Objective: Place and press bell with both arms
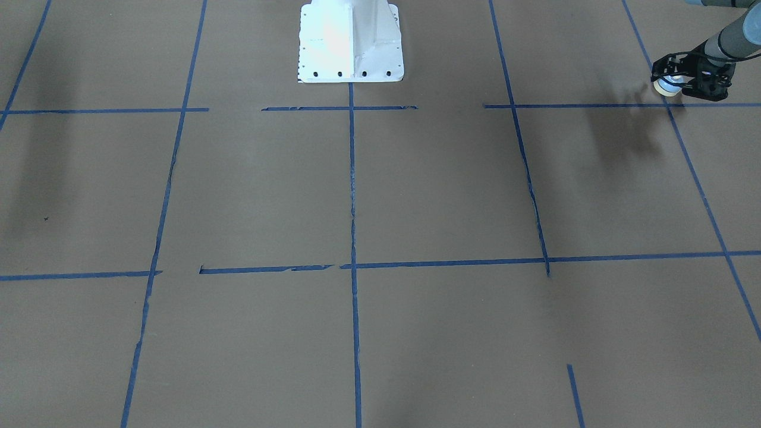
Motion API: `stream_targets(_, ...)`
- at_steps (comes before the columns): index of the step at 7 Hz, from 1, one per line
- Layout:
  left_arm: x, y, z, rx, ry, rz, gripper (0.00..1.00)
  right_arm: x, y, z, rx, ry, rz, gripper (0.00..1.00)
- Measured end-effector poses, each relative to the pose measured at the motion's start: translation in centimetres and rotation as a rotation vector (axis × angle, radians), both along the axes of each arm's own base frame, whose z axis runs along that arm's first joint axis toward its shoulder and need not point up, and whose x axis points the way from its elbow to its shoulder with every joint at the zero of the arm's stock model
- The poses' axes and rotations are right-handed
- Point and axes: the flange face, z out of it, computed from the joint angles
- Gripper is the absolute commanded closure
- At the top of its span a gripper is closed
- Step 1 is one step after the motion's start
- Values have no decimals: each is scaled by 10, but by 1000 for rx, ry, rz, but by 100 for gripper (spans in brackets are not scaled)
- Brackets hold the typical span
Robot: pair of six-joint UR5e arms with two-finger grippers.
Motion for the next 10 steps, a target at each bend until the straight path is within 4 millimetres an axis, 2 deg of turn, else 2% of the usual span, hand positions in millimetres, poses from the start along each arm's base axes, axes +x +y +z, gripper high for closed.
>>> stream_targets(1,2,-1,1,-1,1,4,71,0,0,0,0,0,0,0)
stream_targets(2,4,-2,1,-1,1,5,92,0,0,0,0,0,0,0)
stream_targets(4,6,-4,-6,14,17,5,96,0,0,-1,0,0,1,0)
stream_targets(5,6,-6,-18,34,38,0,96,0,0,-1,-1,0,2,0)
stream_targets(7,1,-22,-68,106,103,-64,96,0,0,-1,-3,0,4,0)
stream_targets(9,-10,-54,-119,187,167,-179,97,0,0,-1,-4,-1,4,0)
stream_targets(10,-6,-71,-140,207,195,-222,97,0,0,0,-5,-1,4,0)
